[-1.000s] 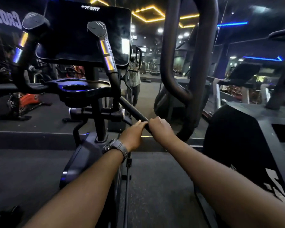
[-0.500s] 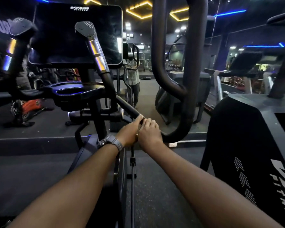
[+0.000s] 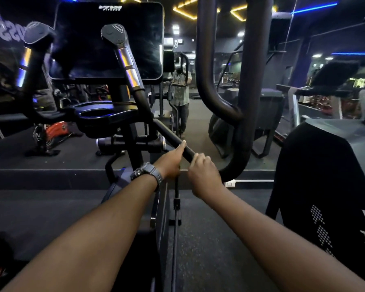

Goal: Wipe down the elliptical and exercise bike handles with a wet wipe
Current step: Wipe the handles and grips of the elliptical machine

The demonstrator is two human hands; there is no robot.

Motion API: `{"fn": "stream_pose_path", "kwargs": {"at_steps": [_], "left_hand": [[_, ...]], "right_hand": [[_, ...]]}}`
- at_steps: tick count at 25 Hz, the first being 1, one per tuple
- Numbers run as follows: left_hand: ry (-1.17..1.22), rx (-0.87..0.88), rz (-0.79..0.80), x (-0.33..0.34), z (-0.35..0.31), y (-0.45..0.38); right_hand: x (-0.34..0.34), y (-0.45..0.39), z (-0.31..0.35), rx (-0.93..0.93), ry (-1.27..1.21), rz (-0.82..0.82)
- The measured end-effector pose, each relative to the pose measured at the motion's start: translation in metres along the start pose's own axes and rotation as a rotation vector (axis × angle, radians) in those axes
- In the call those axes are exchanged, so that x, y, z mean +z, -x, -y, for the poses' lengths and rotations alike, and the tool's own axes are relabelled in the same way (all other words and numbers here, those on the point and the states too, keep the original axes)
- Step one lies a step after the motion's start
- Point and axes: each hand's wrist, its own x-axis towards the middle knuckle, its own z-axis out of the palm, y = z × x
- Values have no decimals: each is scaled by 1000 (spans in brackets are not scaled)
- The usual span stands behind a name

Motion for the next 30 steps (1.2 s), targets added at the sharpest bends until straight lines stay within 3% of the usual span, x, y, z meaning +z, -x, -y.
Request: {"fn": "stream_pose_path", "kwargs": {"at_steps": [2, 5, 8, 13, 16, 21, 24, 27, 30], "left_hand": [[45, -43, -24, 4, -3, 3], [134, -73, -86, 8, -4, 5], [75, -105, -82, 3, 5, 4], [29, -156, -57, 9, 0, 8], [55, -164, -40, 6, -3, 7], [167, -167, -78, -13, -19, 20], [378, -186, -390, -57, -24, 20], [514, -210, -794, -132, -22, 27], [455, -227, -892, -193, -22, 38]], "right_hand": [[-2, 6, 3, 18, 83, 21], [8, -37, 16, -30, -57, -28], [7, -42, 9, -79, -166, -24], [6, -24, -4, -123, -26, -61], [6, -44, 8, -184, -75, -33], [-19, -23, -9, -322, -87, -138], [-64, -34, 0, -204, -309, -126], [-127, -61, 29, -204, -749, -376], [-196, -82, 57, -296, -916, -573]]}}
